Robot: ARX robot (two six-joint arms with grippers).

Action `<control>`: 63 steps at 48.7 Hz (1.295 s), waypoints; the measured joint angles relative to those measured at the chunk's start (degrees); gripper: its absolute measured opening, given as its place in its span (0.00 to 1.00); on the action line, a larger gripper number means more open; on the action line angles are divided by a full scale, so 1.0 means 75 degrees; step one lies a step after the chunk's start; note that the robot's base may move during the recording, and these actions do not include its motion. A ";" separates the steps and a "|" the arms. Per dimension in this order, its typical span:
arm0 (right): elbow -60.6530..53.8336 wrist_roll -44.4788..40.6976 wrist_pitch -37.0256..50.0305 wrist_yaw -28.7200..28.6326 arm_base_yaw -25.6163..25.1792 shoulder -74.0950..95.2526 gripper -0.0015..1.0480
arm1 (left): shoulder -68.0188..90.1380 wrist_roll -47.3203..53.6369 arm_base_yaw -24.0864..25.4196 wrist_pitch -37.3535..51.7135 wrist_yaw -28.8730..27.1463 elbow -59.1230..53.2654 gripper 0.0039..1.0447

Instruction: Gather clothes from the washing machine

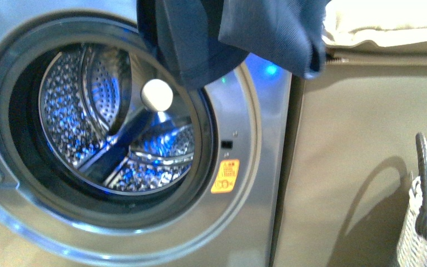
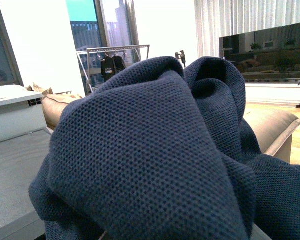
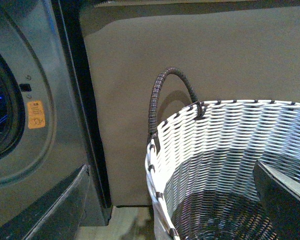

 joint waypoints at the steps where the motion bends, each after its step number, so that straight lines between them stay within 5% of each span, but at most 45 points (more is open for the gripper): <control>1: 0.0000 0.0000 0.0000 0.0000 0.0000 0.0000 0.93 | 0.0003 0.0000 0.0000 -0.0003 0.0000 0.0000 0.12; 8: -0.0003 0.0050 0.0012 -0.0070 -0.0012 0.0006 0.93 | 0.0012 -0.0006 0.0000 -0.0003 -0.0009 0.0000 0.12; 10: -0.0017 0.0358 0.0373 -0.0863 -0.0251 0.0157 0.93 | 0.0012 -0.0006 0.0006 -0.0003 -0.0015 0.0003 0.12; 14: -0.0009 0.2232 0.2375 -0.4100 -0.1411 0.1151 0.93 | 0.0020 -0.0003 0.0009 -0.0003 -0.0047 0.0000 0.12; 19: 0.0204 0.3780 0.3958 -0.5896 -0.1737 0.2489 0.93 | 0.0026 -0.0003 0.0006 -0.0006 -0.0035 0.0000 0.12; 42: 0.4570 0.2949 0.6041 -0.4908 0.0592 0.6895 0.93 | 0.0026 -0.0020 0.0006 -0.0006 -0.0012 0.0003 0.12; 63: 0.8067 0.0740 0.4908 -0.5219 0.1131 0.9626 0.93 | 0.0026 -0.0020 0.0006 -0.0006 -0.0012 0.0000 0.12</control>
